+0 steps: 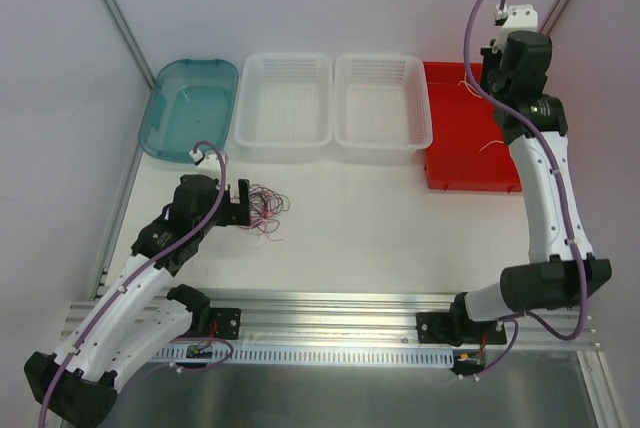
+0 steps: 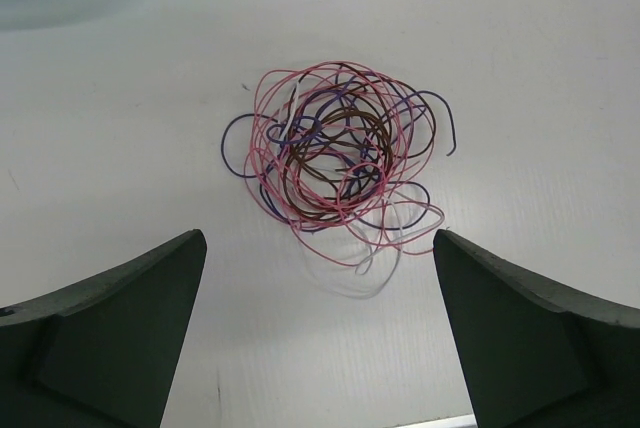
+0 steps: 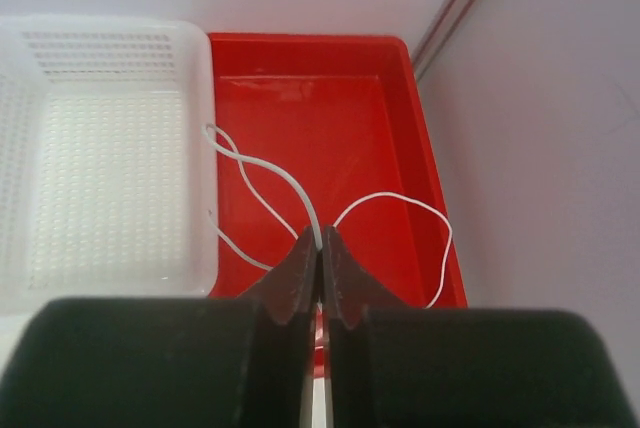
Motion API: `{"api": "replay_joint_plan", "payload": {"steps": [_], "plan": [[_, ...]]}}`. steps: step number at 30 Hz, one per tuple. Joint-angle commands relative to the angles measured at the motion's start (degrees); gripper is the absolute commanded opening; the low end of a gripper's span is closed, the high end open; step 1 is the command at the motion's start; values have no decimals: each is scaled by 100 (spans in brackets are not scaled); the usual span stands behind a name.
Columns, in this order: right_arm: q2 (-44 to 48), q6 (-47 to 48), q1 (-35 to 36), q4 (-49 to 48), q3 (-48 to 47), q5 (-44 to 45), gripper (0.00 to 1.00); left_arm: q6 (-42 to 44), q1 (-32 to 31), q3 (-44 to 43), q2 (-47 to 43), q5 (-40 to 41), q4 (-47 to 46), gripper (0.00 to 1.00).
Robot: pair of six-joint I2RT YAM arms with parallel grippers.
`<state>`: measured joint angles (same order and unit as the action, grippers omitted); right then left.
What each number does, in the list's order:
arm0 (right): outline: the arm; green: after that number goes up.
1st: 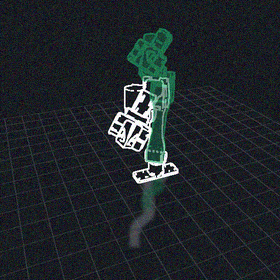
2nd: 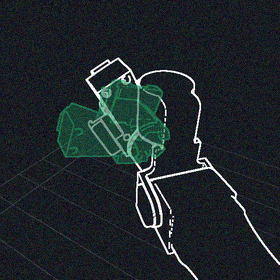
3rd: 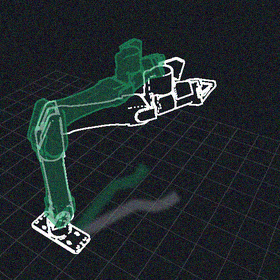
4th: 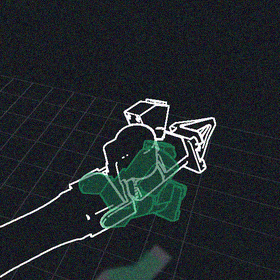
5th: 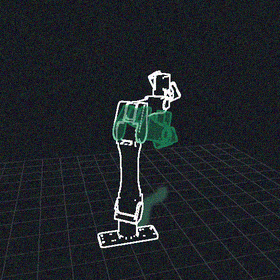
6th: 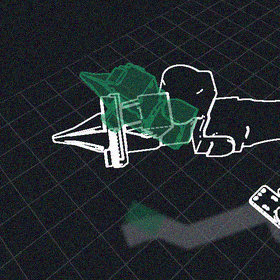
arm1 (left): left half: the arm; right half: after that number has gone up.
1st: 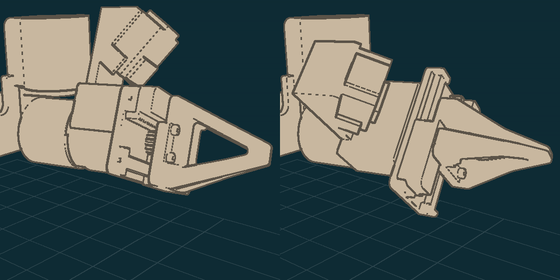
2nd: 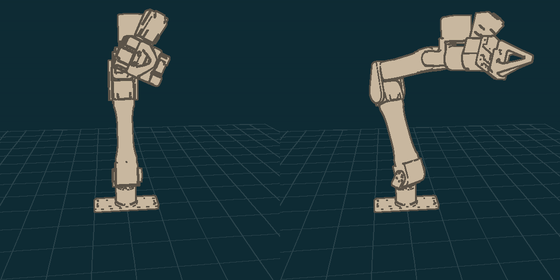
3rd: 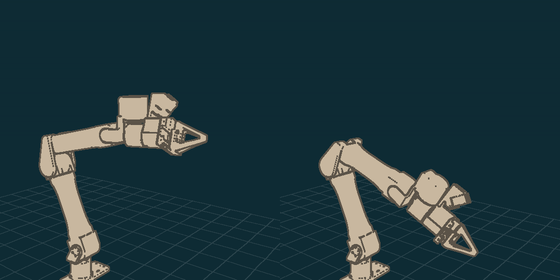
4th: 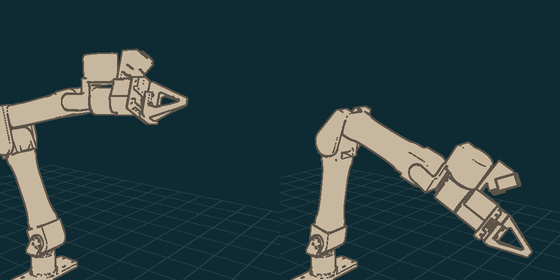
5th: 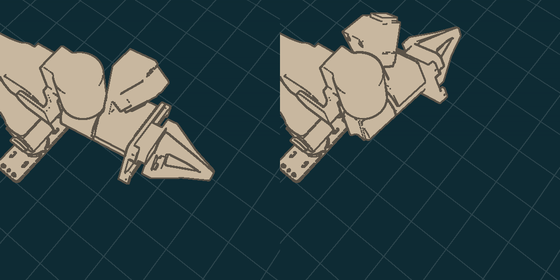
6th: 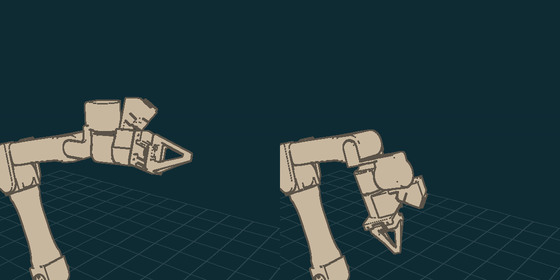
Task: Untangle the cables
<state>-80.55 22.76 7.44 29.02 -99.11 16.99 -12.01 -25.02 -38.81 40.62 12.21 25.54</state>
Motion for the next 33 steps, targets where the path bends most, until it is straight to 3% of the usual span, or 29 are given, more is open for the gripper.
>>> {"api": "replay_joint_plan", "payload": {"steps": [1,7,10,11,12,14,18,26,33], "plan": [[-697,-465,-541,-580,-39,-266,1,225,58,5,-19,362,-260,99],[-2031,-782,-866,-652,-56,-73,6,225,49,22,34,317,-260,99],[-2516,-844,-885,-337,-336,-135,34,234,49,13,51,282,-251,99],[-2561,-879,-885,-231,-485,-205,53,234,49,14,69,274,-260,99],[-2588,-922,-876,-125,-504,-223,62,243,58,5,77,265,-260,99],[-2387,-1116,-876,-115,-443,-362,76,234,49,22,77,256,-251,99],[-1711,-1336,-754,-151,65,-626,91,208,58,22,121,168,-251,99],[11,-1784,20,-89,1656,-1645,98,-38,58,-13,517,-139,-251,99],[1269,-2250,1284,-413,3230,-2138,99,-451,58,-57,859,-648,-251,94]]}}
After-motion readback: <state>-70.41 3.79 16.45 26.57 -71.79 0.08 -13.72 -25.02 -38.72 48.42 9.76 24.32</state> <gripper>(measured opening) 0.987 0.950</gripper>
